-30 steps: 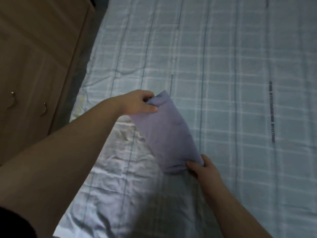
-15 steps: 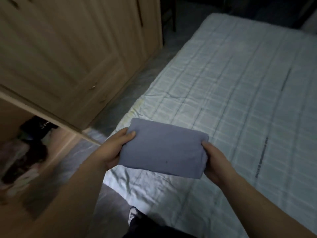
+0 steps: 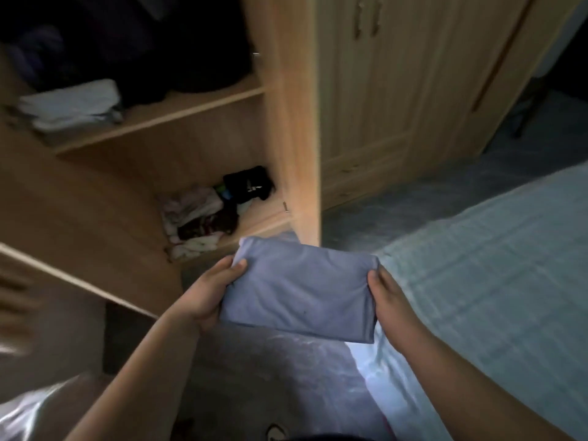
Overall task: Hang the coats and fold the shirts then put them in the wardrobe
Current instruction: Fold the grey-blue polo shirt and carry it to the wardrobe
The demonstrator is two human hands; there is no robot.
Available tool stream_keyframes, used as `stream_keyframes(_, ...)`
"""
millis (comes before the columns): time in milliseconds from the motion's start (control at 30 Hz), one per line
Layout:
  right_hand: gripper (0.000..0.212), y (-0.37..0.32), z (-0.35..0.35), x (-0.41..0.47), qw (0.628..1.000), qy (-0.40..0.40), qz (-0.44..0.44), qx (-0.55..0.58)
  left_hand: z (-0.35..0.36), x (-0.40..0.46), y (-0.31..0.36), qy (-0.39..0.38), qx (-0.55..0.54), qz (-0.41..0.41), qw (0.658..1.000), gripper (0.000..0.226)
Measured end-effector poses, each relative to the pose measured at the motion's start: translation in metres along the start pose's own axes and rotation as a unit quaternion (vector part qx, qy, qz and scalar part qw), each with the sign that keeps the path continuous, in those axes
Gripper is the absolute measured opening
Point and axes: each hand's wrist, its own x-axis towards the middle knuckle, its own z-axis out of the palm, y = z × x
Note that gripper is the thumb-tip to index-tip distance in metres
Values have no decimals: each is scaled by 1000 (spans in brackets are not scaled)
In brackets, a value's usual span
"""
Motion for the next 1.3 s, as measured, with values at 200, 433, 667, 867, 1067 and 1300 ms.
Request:
stream_keyframes(200, 36, -13, 160, 20, 990, -126, 54, -32, -141, -58, 26, 114, -38, 36, 992, 34)
stream_keyframes(433, 25, -39, 251, 83, 972, -148, -17, -182, -221, -52, 38, 166, -75, 67, 981, 56)
stream_keyframes(667, 24, -83, 295, 198, 965, -214, 50, -143, -246, 42, 83, 151, -123, 75, 978, 40)
stream_keyframes(867, 47, -129, 337, 315, 948, -274, 134, -95, -249, 142, 155, 212, -162, 100, 959, 37)
stream_keyframes(1067, 46, -180, 407, 398, 938, -314, 50, -136, -277, 198, 213, 292, -138, 120, 939, 31)
stream_keyframes(1300, 41, -210, 506, 457, 934, -333, -18, -127, -351, 244, 262, 409, -44, 164, 896, 20)
